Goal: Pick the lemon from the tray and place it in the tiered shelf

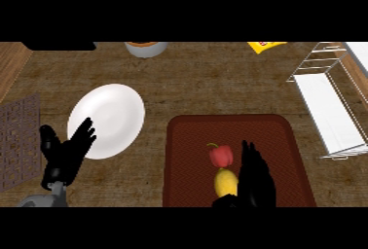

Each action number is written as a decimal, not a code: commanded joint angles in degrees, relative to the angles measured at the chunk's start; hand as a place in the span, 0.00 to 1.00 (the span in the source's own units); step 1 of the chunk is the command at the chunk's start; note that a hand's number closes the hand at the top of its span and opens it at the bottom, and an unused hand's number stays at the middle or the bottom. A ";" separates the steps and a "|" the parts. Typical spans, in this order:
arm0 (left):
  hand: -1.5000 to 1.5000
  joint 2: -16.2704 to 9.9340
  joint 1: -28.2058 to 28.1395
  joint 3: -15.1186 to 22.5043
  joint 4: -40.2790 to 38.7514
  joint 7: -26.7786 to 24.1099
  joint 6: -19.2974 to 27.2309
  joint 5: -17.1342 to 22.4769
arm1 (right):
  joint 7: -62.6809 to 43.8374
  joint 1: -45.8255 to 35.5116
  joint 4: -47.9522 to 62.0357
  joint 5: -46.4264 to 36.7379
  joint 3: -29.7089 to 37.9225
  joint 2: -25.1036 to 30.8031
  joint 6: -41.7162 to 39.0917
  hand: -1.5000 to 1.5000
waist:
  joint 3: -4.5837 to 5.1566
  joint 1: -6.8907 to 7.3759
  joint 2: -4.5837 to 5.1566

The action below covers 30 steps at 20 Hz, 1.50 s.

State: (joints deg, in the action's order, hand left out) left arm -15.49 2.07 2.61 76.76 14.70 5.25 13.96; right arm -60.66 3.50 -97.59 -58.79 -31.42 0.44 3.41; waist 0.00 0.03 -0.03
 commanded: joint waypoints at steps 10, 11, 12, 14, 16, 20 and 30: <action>0.50 2.63 -6.70 -1.27 5.04 -0.93 -2.77 -2.64 | 5.39 -5.07 11.27 3.95 3.24 -0.44 6.99 0.00 | -0.01 0.28 -0.01; 0.50 2.52 1.40 -1.46 1.34 3.11 -0.45 -3.17 | 10.40 -7.38 17.31 7.16 5.45 -0.44 4.17 1.00 | -0.02 0.25 0.14; 0.50 1.14 -0.52 -1.98 3.28 2.74 -2.23 -1.65 | 10.52 -4.04 17.01 7.83 1.35 0.78 -1.13 1.00 | -0.05 0.90 0.20; 0.50 1.75 -0.49 -2.18 0.84 0.49 -2.10 -2.61 | 12.36 -6.87 18.43 5.75 0.05 1.18 -1.89 1.00 | 0.00 0.46 0.12; 0.50 1.19 0.15 -2.86 4.73 4.91 -1.02 -2.66 | 14.14 -2.80 13.90 6.44 -0.38 0.74 1.99 1.00 | -0.02 0.13 -0.04; 0.50 2.83 -0.60 -2.51 3.24 3.15 -1.45 -3.77 | 15.68 -4.86 18.48 7.24 -2.64 -0.40 9.19 1.00 | -0.01 0.13 0.01; 0.50 2.01 0.79 -2.37 2.32 1.39 -3.96 -2.78 | -12.00 -30.42 27.46 5.66 33.64 1.86 18.47 1.00 | 0.10 2.35 1.40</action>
State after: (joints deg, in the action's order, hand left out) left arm -13.79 2.41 -0.53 78.88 16.58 1.80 11.50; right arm -61.23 -18.35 -74.93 -50.67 -7.19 1.13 16.71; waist 0.09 1.15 0.98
